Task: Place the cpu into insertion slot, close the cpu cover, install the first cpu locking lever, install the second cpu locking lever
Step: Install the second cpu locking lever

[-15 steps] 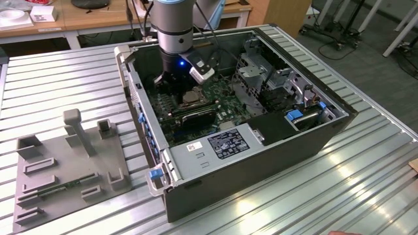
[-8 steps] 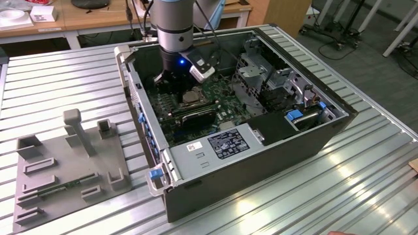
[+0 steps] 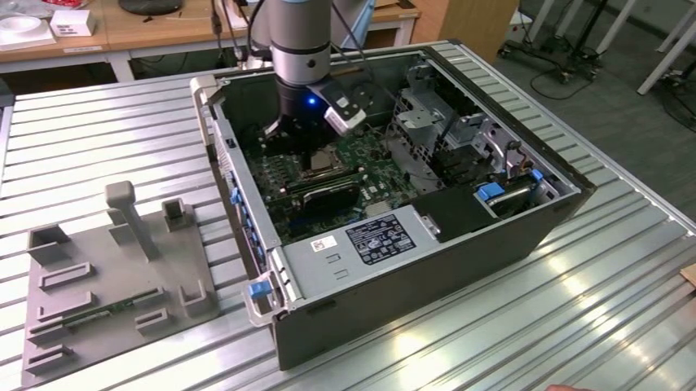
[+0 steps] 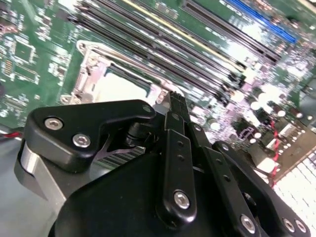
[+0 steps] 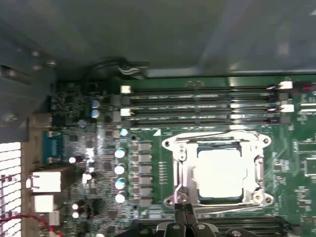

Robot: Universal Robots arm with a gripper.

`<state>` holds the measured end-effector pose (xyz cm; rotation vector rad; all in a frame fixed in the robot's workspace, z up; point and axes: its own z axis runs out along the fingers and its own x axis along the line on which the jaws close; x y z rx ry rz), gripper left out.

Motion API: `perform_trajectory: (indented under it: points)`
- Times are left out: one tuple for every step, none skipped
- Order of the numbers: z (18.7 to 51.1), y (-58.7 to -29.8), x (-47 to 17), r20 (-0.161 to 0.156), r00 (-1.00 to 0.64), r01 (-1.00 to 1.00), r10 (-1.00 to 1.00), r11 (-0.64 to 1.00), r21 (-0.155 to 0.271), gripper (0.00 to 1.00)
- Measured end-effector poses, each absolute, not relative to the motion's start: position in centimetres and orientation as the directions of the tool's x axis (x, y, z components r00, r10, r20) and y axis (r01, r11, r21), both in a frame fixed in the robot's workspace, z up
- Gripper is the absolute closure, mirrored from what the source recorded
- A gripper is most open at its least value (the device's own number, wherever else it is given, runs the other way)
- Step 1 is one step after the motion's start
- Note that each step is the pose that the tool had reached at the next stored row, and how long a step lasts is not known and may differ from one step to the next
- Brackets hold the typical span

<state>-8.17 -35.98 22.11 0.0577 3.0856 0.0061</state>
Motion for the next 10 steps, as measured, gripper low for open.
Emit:
perform_trajectory:
  points:
    - [22.1, -36.0, -7.9, -0.055, -0.998, 0.037, 0.038, 0.999, 0.005, 0.89]
    - [22.1, -36.0, -7.7, -0.055, -0.998, 0.037, 0.038, 0.999, 0.005, 0.89]
    - [22.1, -36.0, -7.4, -0.055, -0.998, 0.037, 0.037, 0.999, 0.005, 0.89]
    - [22.1, -35.9, -7.1, -0.055, -0.998, 0.037, 0.037, 0.999, 0.005, 0.89]
    - [22.1, -35.9, -6.8, -0.055, -0.998, 0.037, 0.037, 0.999, 0.005, 0.89]
    - [22.1, -35.9, -6.5, -0.055, -0.998, 0.037, 0.038, 0.999, 0.005, 0.89]
    - [22.1, -35.9, -6.2, -0.055, -0.998, 0.037, 0.038, 0.999, 0.005, 0.89]
    - [22.1, -35.9, -5.9, -0.055, -0.998, 0.037, 0.037, 0.999, 0.005, 0.89]
    - [22.1, -35.8, -5.6, -0.055, -0.998, 0.037, 0.037, 0.999, 0.005, 0.89]
    - [22.1, -35.8, -5.4, -0.055, -0.998, 0.037, 0.037, 0.999, 0.005, 0.89]
